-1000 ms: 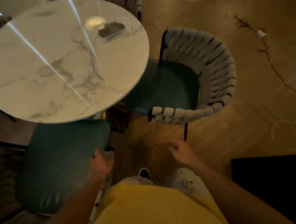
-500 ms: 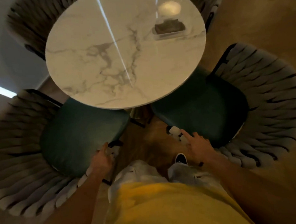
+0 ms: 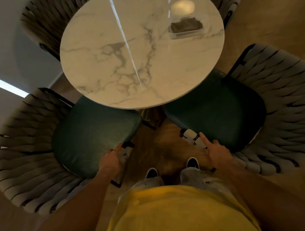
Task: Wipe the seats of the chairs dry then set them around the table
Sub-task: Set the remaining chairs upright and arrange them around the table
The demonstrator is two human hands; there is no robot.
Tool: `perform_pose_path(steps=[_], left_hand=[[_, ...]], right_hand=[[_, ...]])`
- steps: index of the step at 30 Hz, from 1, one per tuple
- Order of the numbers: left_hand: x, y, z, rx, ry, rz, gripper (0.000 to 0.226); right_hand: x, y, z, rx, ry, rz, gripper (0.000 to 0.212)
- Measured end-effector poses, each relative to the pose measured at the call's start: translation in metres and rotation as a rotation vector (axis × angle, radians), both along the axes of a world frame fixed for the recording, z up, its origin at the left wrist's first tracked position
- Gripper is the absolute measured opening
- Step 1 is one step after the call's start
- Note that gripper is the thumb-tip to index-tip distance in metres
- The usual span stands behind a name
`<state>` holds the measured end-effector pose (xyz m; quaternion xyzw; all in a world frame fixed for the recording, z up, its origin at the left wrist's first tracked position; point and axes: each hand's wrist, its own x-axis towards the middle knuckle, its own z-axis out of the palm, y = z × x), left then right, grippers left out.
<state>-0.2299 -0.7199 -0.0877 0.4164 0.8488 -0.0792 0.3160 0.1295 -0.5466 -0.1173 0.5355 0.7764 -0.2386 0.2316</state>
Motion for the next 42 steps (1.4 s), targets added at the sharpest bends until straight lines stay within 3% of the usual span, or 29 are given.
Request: perform_pose_path(steps=[17,42], left_hand=[[-0.026,-0.044,-0.013,0.039,-0.035,-0.104,0.070],[-0.030,-0.046,-0.025,0.081,-0.080,-0.075,0.070]], right_hand=[[-0.022,-0.056,-0.014,0.041,0.050,-0.206,0.063],[-0.035,-0.073,-0.001,0.073,-0.009,-0.271,0.062]])
